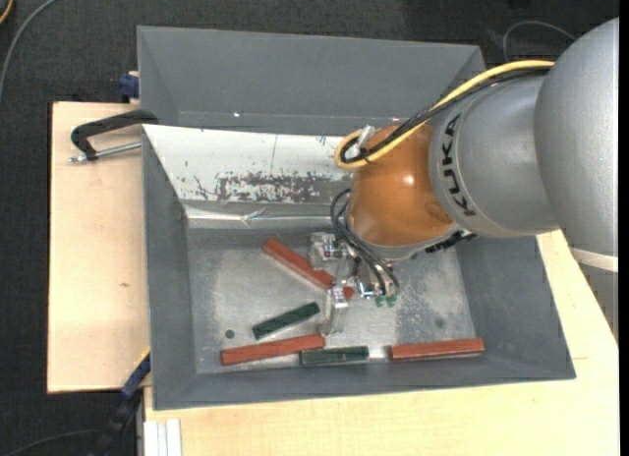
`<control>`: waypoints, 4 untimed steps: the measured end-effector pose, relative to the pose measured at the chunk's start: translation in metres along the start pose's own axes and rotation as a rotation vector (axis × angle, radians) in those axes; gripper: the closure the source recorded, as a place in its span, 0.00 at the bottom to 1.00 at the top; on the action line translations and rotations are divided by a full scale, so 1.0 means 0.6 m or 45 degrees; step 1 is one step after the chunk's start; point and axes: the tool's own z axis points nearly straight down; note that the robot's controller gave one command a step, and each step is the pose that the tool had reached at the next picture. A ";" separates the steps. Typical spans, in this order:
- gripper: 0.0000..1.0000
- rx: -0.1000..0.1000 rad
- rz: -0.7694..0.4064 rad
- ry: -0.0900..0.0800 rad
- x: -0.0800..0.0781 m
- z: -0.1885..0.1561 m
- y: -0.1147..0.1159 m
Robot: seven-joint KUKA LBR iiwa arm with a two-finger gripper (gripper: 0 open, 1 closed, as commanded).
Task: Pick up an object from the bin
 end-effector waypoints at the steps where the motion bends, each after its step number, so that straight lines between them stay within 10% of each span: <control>1: 0.00 0.000 0.001 0.000 -0.002 -0.002 0.002; 2: 0.00 0.002 0.365 -0.001 -0.013 0.001 -0.023; 3: 1.00 0.001 0.364 0.000 -0.012 0.001 -0.023; 4: 1.00 -0.001 0.362 -0.011 -0.018 -0.160 -0.021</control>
Offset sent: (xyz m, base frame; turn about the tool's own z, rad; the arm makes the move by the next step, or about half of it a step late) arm 0.0000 0.0000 0.0000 0.0000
